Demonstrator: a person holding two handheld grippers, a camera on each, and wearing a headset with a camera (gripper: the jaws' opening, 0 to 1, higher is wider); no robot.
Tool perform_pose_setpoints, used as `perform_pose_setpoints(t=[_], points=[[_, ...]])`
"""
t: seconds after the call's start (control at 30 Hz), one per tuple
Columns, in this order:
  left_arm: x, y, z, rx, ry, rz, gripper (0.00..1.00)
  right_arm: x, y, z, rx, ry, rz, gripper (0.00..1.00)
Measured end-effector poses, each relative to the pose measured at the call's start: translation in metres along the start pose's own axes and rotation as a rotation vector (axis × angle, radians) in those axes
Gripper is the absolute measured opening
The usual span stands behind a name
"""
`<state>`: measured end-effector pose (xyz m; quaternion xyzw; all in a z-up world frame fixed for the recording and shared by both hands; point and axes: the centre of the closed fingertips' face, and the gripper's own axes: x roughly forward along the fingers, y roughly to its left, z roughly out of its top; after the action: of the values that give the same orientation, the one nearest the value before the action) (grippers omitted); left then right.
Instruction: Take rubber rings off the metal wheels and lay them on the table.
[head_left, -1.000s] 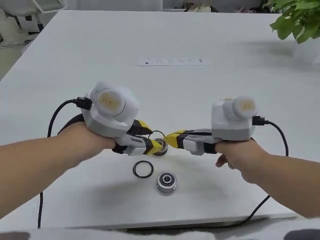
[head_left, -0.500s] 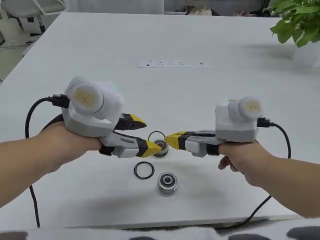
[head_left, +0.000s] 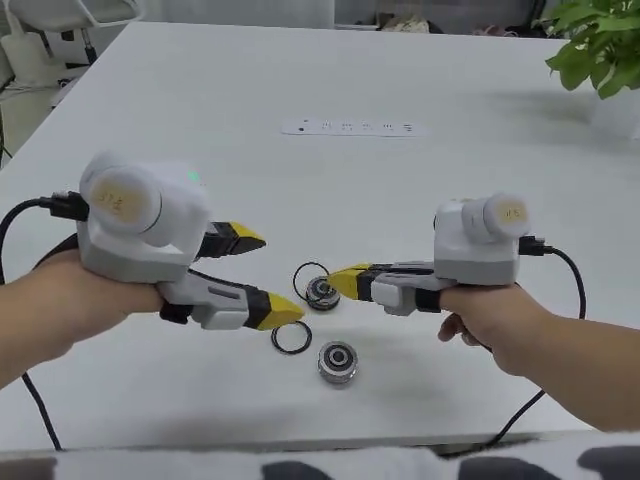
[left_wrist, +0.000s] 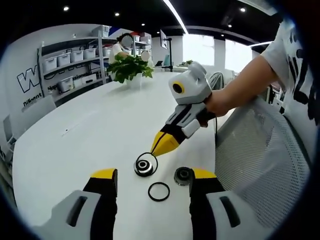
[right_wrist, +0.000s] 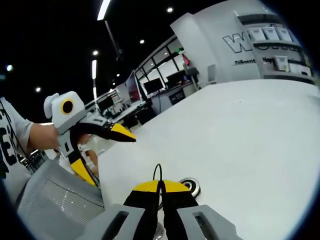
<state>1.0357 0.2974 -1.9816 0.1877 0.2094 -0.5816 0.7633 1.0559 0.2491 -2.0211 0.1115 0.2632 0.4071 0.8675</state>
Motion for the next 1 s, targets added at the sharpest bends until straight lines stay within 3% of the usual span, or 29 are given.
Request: perform_pose_setpoints(t=[0.63, 1.0], points=[[-0.021, -0.002, -0.021, -0.012, 0.004, 0.035, 0.72, 0.010, 0.023, -0.016, 0.022, 0.066, 0.045, 0.00], [-0.026, -0.002, -0.030, -0.021, 0.009, 0.045, 0.75, 0.016, 0.022, -0.035, 0.067, 0.133, 0.051, 0.00]])
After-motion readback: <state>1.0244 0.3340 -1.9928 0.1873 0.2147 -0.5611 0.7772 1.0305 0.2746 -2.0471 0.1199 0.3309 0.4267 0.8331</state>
